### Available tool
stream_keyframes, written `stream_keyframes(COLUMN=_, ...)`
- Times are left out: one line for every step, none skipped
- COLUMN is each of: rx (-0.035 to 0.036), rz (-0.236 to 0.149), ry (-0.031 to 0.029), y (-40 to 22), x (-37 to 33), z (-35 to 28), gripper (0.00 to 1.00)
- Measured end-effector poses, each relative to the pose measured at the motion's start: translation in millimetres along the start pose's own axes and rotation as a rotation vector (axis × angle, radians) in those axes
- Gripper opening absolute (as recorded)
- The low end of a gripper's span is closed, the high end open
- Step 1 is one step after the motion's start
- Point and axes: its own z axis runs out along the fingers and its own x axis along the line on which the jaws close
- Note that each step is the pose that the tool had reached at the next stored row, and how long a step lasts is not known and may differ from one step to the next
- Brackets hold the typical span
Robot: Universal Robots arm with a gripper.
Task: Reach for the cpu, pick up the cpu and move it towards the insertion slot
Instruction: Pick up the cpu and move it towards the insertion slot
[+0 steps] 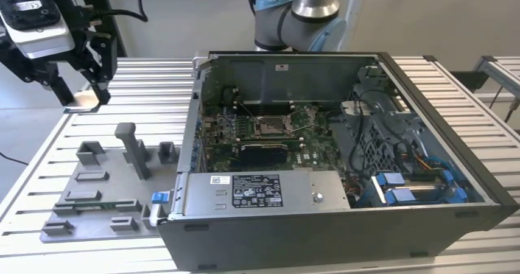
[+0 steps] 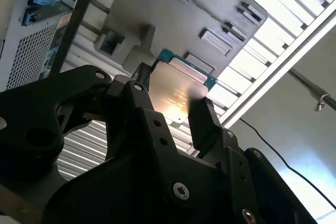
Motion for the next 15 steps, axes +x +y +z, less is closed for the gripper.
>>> stream_keyframes(rx=0.0000, rz=0.000, ry=0.0000, y=-0.1, x=-2.8, z=0.0, gripper=0.00)
stream_keyframes(rx=0.0000, rz=0.000, ry=0.0000, y=-0.1, x=-5.6, z=0.1, gripper=0.00)
stream_keyframes(rx=0.0000, rz=0.000, ry=-0.0001, y=-0.2, x=-8.6, z=0.1, gripper=0.00)
stream_keyframes(rx=0.0000, rz=0.000, ry=0.0000, y=-0.2, x=-11.5, z=0.1, gripper=0.00)
stream_keyframes(rx=0.0000, rz=0.000, ry=0.0000, y=-0.3, x=-14.5, z=0.1, gripper=0.00)
stream_keyframes(rx=0.0000, rz=0.000, ry=0.0001, y=-0.3, x=-17.4, z=0.1, gripper=0.00)
stream_keyframes(rx=0.0000, rz=0.000, ry=0.0001, y=-0.4, x=-20.3, z=0.1, gripper=0.00)
stream_keyframes(rx=0.0000, rz=0.000, ry=0.0000, y=-0.5, x=-23.4, z=0.2, gripper=0.00)
stream_keyframes(rx=0.0000, rz=0.000, ry=0.0001, y=-0.5, x=-26.7, z=0.2, gripper=0.00)
stream_keyframes(rx=0.0000, rz=0.000, ry=0.0001, y=-0.6, x=-30.0, z=0.2, gripper=0.00)
stream_keyframes(rx=0.0000, rz=0.000, ry=0.0001, y=-0.6, x=-33.2, z=0.2, gripper=0.00)
stream_keyframes(rx=0.0000, rz=0.000, ry=0.0001, y=-0.7, x=-36.6, z=0.2, gripper=0.00)
stream_keyframes(rx=0.0000, rz=0.000, ry=0.0002, y=-0.8, x=-39.8, z=0.2, gripper=0.00)
stream_keyframes(rx=0.0000, rz=0.000, ry=0.0002, y=-0.9, x=-43.2, z=0.3, gripper=0.00)
stream_keyframes(rx=0.0000, rz=0.000, ry=0.0001, y=-0.9, x=-46.4, z=0.3, gripper=0.00)
